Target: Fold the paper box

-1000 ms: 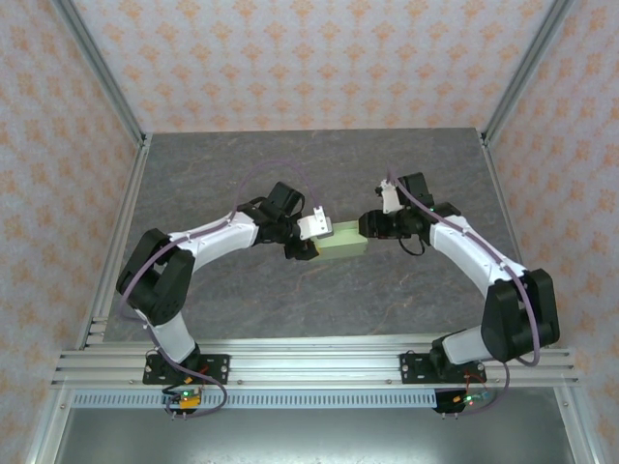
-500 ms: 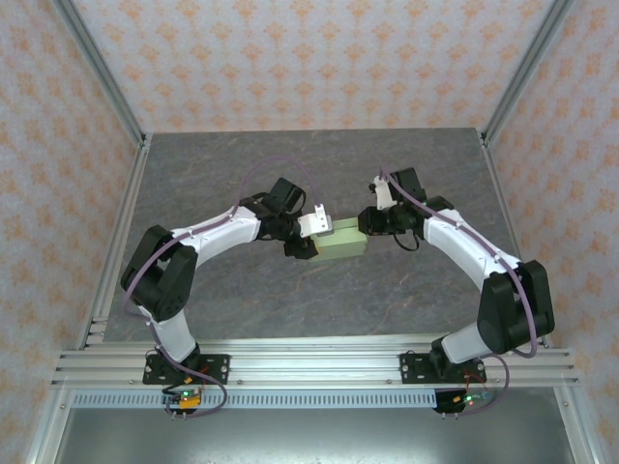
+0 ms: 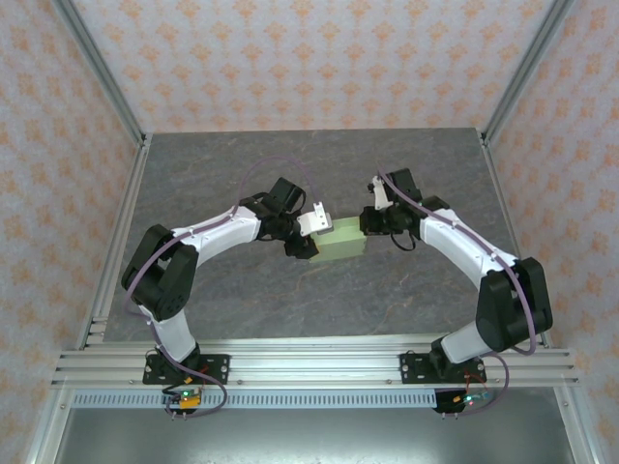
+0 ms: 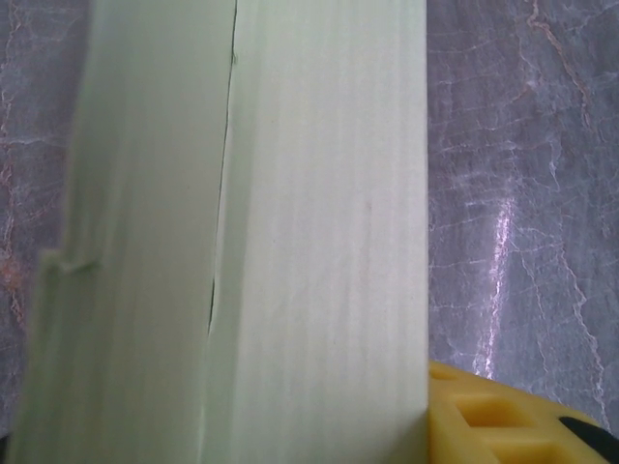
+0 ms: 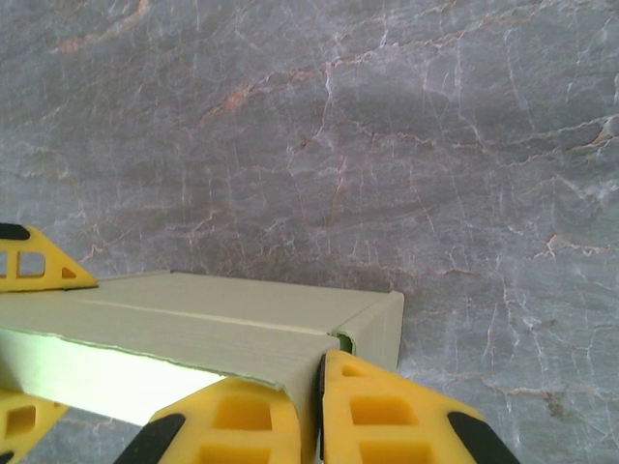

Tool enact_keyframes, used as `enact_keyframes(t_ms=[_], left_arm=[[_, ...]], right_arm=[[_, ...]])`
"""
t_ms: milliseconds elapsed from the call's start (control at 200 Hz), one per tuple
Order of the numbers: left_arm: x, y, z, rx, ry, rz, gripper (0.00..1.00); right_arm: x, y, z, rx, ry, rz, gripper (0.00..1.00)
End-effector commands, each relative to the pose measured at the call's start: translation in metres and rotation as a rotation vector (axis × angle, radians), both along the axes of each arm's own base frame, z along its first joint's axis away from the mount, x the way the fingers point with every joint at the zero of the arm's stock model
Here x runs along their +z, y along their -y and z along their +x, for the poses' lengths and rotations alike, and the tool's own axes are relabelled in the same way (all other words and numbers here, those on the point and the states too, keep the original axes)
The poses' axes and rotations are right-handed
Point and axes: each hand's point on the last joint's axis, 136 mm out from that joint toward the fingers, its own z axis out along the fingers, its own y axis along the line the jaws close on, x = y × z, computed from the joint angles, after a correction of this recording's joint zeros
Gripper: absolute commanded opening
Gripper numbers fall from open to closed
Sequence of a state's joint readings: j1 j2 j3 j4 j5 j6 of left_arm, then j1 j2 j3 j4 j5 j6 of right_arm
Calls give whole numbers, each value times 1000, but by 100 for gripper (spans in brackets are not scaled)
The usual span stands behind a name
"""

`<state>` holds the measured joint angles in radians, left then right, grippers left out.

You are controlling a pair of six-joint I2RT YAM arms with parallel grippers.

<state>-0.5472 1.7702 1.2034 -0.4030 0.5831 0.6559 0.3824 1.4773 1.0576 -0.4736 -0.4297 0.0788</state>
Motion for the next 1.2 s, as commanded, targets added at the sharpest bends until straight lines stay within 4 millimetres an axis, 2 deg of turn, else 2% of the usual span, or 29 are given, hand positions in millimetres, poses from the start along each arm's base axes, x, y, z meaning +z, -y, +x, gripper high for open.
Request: enact_keyframes(t_ms=[0,135,340,455,561,746,846,926,1026,1086,1191], left_arm=[[-4,-1,18,96,31,-5,53],[3,-3,21,145,70,-44,56],[18,-13,27,252,134,-83,64],[41,-18,29,371,149,-176,71],[62,-21,27,510,138,-327,76],[58,-37,13,584,148,-360,79],[69,-47,13,639,185,-408,83],[84,-62,21,729,208,-446,86],[103,-81,38,838,199,-515,86],[108,-87,49,877,175,-541,83],[105,-80,66,863,113,-533,65]], right_arm=[[-17,-5,-15,-26,-32,-17,11],[-20,-3,-16,-54,-3,-45,11],[-6,12,-11,-140,82,-62,10],[0,17,-12,-180,124,-59,10],[-3,13,-13,-183,159,-101,10],[3,4,-6,-211,168,-103,10],[8,4,-3,-203,169,-139,10],[11,4,0,-192,176,-151,10],[13,3,3,-179,175,-168,10],[13,1,3,-171,174,-173,10],[13,2,5,-159,183,-193,10]])
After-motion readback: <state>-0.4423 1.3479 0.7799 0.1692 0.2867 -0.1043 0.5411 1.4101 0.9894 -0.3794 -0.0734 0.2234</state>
